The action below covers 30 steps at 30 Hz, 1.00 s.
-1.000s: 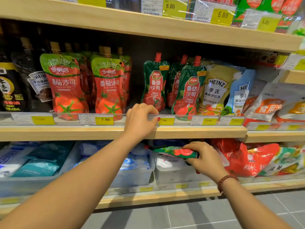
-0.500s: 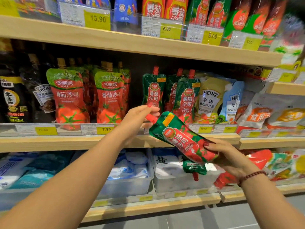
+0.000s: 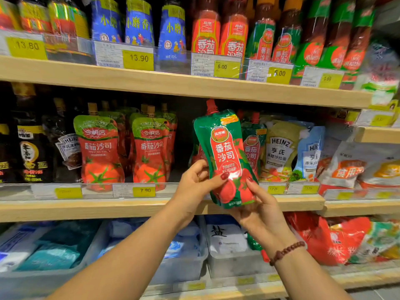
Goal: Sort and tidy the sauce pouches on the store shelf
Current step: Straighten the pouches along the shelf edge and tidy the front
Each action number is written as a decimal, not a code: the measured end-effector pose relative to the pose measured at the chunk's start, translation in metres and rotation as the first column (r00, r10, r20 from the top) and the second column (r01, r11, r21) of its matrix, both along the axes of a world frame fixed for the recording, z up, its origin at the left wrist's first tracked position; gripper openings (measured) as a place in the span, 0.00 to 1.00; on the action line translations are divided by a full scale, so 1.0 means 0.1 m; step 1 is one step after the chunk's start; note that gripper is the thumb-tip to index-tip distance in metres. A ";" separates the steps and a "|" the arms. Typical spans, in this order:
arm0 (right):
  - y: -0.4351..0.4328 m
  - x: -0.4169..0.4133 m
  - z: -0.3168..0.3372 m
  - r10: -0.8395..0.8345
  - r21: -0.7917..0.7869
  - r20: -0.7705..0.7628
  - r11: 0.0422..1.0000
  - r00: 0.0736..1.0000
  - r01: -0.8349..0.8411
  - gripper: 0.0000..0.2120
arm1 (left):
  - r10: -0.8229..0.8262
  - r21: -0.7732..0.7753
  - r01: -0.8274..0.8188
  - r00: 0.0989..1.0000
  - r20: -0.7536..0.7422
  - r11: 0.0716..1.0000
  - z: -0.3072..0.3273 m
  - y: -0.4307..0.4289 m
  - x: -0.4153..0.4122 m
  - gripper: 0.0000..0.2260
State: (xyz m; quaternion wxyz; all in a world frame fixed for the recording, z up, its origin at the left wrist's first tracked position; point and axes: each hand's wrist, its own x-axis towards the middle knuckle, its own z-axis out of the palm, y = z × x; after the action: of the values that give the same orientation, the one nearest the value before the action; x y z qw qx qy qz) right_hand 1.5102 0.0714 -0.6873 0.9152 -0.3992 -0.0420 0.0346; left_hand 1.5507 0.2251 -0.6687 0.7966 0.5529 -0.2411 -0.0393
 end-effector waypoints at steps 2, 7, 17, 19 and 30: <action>0.03 0.02 -0.02 0.022 -0.054 0.044 0.998 0.999 -0.020 0.17 | 0.047 -0.031 -0.047 0.999 -0.003 0.998 0.04 0.02 0.01 0.12; -0.03 0.04 0.12 -0.086 -0.578 0.225 0.790 0.971 0.204 0.17 | 0.149 0.056 -0.148 0.989 -0.007 0.987 0.10 0.16 0.12 0.10; -0.12 0.45 0.11 -0.245 -0.742 0.641 0.046 0.728 0.669 0.12 | 0.240 0.101 -0.234 0.969 -0.055 0.967 0.50 0.17 0.45 0.10; -0.14 0.54 -0.04 -0.198 -0.765 0.641 -0.092 0.742 0.637 0.12 | 0.287 0.108 -0.281 0.957 -0.039 0.954 0.51 0.18 0.56 0.11; -0.07 0.73 -0.37 -0.207 -0.575 0.818 -0.283 0.536 0.768 0.17 | 0.389 0.499 -0.412 0.908 0.155 0.762 0.24 0.11 0.99 0.18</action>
State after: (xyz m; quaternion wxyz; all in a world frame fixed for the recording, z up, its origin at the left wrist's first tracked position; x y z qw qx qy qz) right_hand 1.5829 0.0644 -0.7247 0.2513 -0.8655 -0.0176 -0.4329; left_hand 1.6496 0.2356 -0.6446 0.6010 0.7870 -0.1144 0.0795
